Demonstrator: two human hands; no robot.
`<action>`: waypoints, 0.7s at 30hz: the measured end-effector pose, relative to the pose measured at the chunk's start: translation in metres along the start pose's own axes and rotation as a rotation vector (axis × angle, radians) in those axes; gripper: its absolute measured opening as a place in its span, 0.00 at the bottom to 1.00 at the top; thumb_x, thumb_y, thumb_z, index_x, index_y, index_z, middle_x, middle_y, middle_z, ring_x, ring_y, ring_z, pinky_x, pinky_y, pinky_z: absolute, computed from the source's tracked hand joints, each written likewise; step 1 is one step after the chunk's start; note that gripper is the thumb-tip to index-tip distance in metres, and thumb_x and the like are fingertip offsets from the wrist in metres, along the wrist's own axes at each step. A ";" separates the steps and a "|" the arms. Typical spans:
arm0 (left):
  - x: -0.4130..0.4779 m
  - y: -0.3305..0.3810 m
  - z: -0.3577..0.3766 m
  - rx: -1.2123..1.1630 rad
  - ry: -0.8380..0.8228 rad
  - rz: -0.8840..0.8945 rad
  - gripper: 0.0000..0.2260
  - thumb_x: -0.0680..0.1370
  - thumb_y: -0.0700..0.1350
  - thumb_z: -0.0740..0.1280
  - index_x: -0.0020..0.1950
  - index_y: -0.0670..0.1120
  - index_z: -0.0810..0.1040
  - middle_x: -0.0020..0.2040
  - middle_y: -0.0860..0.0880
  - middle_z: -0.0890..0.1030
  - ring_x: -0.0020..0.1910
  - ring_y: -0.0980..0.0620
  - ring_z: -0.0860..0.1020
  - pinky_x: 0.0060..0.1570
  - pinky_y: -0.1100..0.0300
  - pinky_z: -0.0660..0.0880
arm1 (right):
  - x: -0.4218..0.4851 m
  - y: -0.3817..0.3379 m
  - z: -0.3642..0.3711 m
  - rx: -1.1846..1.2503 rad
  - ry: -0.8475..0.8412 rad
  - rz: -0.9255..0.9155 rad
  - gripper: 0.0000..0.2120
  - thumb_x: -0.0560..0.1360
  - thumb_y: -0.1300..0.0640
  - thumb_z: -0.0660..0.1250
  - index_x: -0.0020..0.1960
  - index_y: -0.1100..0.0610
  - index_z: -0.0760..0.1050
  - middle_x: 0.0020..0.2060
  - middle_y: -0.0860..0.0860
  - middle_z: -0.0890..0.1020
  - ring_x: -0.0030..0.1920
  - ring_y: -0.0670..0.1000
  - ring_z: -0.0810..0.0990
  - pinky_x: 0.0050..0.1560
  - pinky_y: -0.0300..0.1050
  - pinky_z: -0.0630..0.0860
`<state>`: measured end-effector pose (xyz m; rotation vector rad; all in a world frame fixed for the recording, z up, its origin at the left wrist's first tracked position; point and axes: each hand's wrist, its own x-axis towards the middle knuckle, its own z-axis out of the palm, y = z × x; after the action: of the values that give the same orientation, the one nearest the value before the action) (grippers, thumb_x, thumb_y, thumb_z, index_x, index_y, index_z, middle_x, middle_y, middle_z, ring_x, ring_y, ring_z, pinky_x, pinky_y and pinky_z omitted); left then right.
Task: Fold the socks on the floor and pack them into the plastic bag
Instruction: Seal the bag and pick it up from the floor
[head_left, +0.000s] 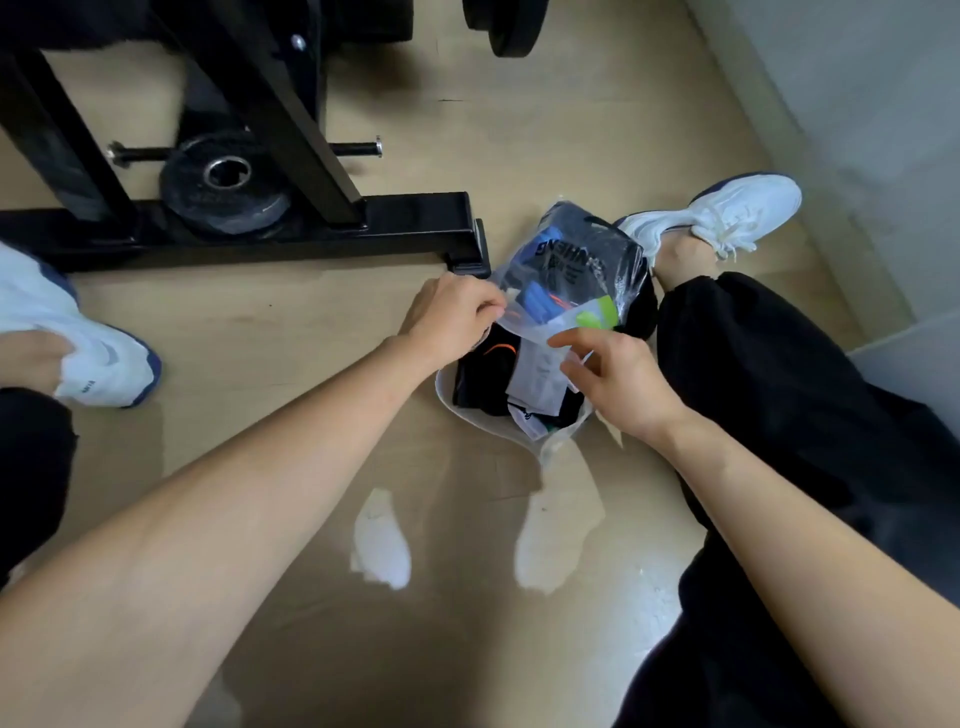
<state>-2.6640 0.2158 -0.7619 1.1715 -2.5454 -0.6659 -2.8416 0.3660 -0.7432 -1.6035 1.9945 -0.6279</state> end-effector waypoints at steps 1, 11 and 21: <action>0.000 0.000 -0.001 -0.020 0.017 -0.033 0.07 0.79 0.44 0.67 0.47 0.48 0.86 0.43 0.49 0.86 0.46 0.45 0.82 0.47 0.55 0.74 | 0.000 0.000 0.000 0.023 0.009 0.006 0.14 0.78 0.63 0.68 0.61 0.52 0.80 0.42 0.47 0.79 0.39 0.48 0.80 0.43 0.38 0.72; -0.007 -0.010 -0.052 -0.754 0.291 -0.532 0.11 0.74 0.33 0.65 0.47 0.42 0.86 0.34 0.48 0.82 0.29 0.59 0.78 0.38 0.65 0.77 | -0.010 -0.002 0.012 -0.121 -0.077 0.282 0.16 0.70 0.44 0.74 0.48 0.53 0.75 0.39 0.49 0.80 0.42 0.52 0.76 0.42 0.46 0.72; -0.037 -0.036 -0.079 -0.726 0.375 -0.619 0.11 0.75 0.33 0.66 0.48 0.43 0.87 0.42 0.46 0.86 0.38 0.54 0.82 0.46 0.61 0.82 | -0.013 -0.020 0.063 -0.059 -0.129 0.165 0.15 0.72 0.49 0.67 0.32 0.52 0.66 0.29 0.50 0.75 0.33 0.57 0.75 0.35 0.53 0.75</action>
<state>-2.5847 0.2005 -0.7134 1.5774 -1.4068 -1.2225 -2.7840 0.3720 -0.7778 -1.4553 2.0396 -0.3965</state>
